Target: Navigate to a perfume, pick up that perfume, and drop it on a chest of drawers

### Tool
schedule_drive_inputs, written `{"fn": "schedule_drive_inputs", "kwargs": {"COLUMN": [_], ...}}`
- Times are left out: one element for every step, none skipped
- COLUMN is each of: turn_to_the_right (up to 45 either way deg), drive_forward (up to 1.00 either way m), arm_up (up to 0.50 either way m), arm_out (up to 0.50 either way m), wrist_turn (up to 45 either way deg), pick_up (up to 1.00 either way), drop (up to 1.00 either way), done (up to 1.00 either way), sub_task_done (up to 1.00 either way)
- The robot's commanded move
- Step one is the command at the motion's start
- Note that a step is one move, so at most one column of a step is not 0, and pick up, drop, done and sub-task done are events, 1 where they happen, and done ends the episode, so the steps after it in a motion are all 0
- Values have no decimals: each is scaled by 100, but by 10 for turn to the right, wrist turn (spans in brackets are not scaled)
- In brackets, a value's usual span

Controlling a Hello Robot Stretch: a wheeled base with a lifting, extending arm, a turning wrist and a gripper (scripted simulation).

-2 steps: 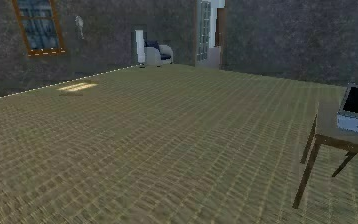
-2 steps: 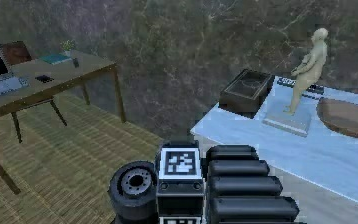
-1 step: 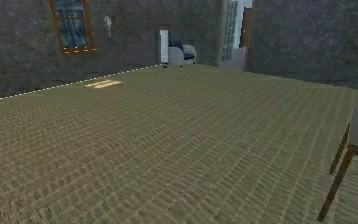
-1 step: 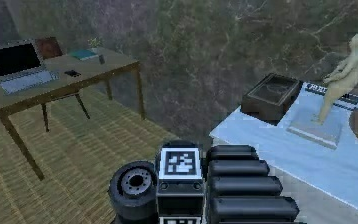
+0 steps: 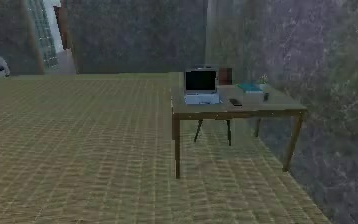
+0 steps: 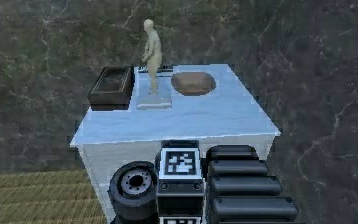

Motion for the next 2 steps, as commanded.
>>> {"fn": "schedule_drive_inputs", "kwargs": {"turn_to_the_right": [450,300], "drive_forward": [0,0], "arm_up": [0,0], "arm_out": [0,0], "wrist_turn": [0,0], "pick_up": [0,0], "drop": [0,0], "done": [0,0], "sub_task_done": [0,0]}}
